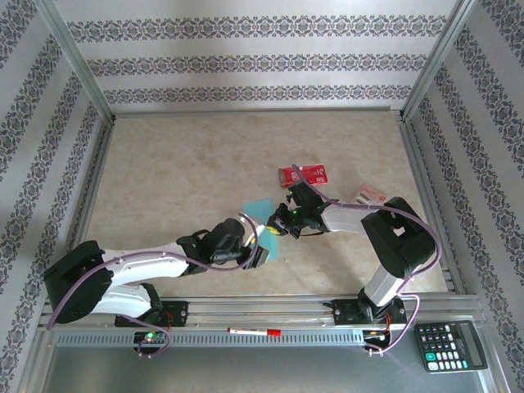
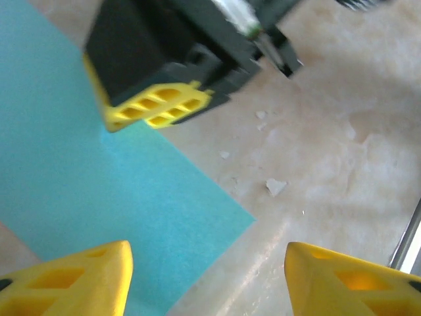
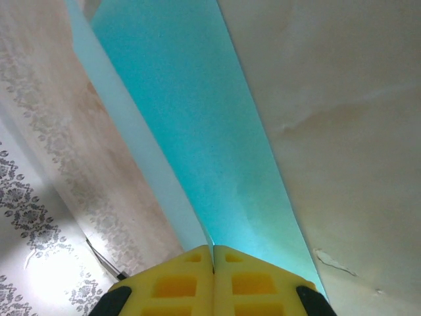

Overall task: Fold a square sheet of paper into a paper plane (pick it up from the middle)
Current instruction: Fold the triangle a second time at the center of the table.

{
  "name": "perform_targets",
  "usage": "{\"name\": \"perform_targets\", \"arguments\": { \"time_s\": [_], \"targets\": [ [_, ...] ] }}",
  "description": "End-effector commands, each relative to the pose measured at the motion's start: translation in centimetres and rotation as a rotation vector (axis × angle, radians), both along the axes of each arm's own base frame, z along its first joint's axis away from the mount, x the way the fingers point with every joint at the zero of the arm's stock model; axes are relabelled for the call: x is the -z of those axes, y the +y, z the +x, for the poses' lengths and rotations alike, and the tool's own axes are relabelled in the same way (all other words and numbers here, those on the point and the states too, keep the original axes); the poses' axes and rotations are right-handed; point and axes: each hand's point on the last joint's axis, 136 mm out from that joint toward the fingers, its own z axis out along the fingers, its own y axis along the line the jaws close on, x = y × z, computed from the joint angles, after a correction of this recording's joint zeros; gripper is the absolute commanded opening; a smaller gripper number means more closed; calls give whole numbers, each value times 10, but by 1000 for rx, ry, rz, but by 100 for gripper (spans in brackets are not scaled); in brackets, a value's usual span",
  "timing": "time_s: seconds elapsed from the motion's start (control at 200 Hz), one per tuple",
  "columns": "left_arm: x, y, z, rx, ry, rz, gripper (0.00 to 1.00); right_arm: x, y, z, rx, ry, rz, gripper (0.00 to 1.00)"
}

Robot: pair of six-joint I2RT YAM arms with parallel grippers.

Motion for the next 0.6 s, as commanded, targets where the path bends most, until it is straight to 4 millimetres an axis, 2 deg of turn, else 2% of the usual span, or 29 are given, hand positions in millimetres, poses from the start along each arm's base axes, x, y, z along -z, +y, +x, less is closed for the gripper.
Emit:
{"name": "perform_targets", "arguments": {
  "time_s": [0.0, 0.17, 0.295, 0.42, 0.595],
  "targets": [
    [-2, -2, 8, -2, -175, 82, 66, -11, 2, 2, 9, 13, 24, 3],
    [12, -18, 7, 30, -190, 158, 69, -9, 2, 2, 8, 18, 26, 3],
    [22, -26, 12, 15, -195, 207, 67, -7, 2, 2, 8, 21, 27, 3],
    [22, -25, 17, -10, -204, 215, 59, -5, 1, 0, 9, 26, 27, 3],
    [25, -20, 14, -6, -186, 234, 41, -3, -1, 0, 14, 26, 27, 3]
  ]
}}
